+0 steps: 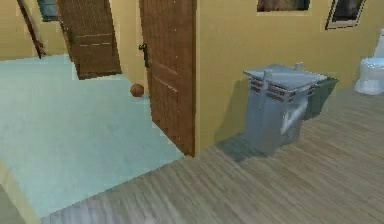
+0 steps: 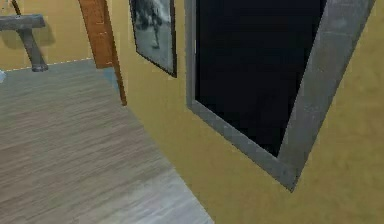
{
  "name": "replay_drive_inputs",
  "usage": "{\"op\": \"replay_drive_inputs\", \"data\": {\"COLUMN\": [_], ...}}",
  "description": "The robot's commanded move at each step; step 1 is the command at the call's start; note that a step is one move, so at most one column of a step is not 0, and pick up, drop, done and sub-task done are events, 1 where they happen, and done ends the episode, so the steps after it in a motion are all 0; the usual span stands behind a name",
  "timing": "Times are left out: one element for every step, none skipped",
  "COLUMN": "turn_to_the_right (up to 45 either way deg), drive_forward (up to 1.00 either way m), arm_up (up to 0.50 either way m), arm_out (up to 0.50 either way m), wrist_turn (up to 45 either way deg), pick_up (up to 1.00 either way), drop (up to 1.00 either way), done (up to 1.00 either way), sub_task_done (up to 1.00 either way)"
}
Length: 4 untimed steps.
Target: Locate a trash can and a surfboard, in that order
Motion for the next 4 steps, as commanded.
{"op": "replay_drive_inputs", "data": {"turn_to_the_right": [0.0,-45.0,-21.0,0.0], "drive_forward": [0.85,0.0,0.0,0.5], "arm_up": [0.0,0.0,0.0,0.0], "arm_out": [0.0,0.0,0.0,0.0], "wrist_turn": [0.0,0.0,0.0,0.0], "pick_up": [0.0,0.0,0.0,0.0], "drop": [0.0,0.0,0.0,0.0], "done": [0.0,0.0,0.0,0.0], "sub_task_done": [0.0,0.0,0.0,0.0]}}
